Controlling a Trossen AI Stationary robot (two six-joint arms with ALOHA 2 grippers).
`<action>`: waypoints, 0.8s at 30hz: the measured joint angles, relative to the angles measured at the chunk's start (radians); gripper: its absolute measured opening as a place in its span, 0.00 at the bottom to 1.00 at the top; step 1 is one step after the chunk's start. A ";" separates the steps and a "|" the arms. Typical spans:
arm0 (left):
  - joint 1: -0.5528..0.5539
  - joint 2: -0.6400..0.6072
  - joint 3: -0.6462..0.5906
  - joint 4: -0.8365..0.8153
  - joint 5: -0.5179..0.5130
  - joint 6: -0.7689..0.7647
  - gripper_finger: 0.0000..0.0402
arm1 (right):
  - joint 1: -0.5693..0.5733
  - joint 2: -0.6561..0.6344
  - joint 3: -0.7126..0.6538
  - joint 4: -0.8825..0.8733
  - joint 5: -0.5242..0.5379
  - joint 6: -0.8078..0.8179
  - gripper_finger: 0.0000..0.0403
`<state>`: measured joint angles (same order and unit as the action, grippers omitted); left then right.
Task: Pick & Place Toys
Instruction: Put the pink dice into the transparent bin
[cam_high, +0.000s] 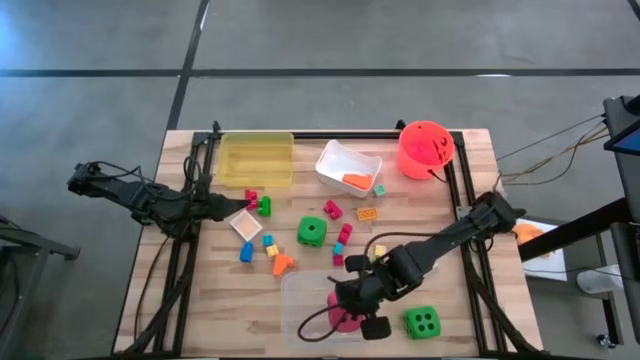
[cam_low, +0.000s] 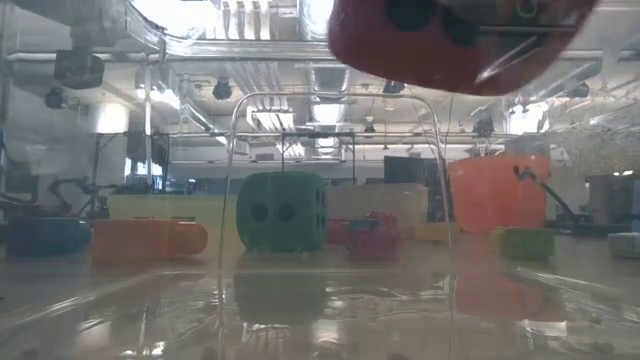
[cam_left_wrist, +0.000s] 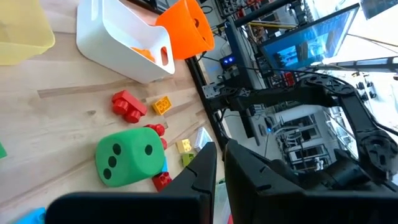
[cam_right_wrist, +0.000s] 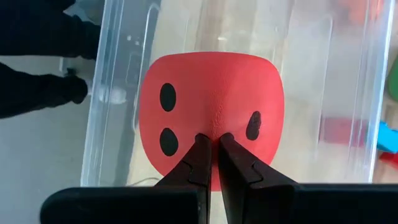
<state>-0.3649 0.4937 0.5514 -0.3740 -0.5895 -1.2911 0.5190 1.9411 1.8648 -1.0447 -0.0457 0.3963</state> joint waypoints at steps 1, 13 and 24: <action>0.000 0.000 0.000 0.000 0.003 0.000 0.07 | 0.000 0.015 0.018 -0.008 0.002 -0.003 0.02; 0.000 0.001 0.000 -0.024 0.026 0.001 0.07 | 0.000 0.143 0.142 -0.142 0.047 -0.016 0.02; 0.000 0.001 0.000 -0.039 0.026 0.003 0.07 | 0.007 0.145 0.104 -0.161 0.046 0.066 0.02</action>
<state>-0.3649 0.4950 0.5514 -0.4130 -0.5636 -1.2881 0.5262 2.0857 1.9685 -1.2060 -0.0002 0.4621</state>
